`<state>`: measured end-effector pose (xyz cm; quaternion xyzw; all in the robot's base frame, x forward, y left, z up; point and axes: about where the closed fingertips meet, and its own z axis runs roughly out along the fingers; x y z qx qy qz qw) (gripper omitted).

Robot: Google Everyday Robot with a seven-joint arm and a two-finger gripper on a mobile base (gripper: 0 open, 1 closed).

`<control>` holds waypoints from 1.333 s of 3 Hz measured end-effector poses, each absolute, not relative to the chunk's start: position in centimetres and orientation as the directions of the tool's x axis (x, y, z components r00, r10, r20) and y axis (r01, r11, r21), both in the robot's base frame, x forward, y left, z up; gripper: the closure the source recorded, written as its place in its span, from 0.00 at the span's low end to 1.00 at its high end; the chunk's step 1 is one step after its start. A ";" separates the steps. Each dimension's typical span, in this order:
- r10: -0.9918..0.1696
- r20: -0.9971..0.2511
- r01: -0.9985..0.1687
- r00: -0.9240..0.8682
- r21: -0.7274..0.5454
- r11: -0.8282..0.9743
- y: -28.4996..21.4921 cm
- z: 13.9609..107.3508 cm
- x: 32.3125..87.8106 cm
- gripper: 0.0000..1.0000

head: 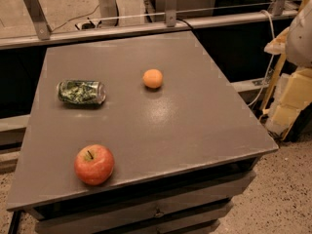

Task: Pick orange

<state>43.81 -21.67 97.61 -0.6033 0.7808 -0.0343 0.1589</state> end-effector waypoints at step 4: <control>-0.956 -0.291 -0.973 -0.042 -0.207 0.106 -11.7 92.7 55.7 0.00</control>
Offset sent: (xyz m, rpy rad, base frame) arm 0.0492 0.0308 -0.0111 0.0312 -0.0142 0.0770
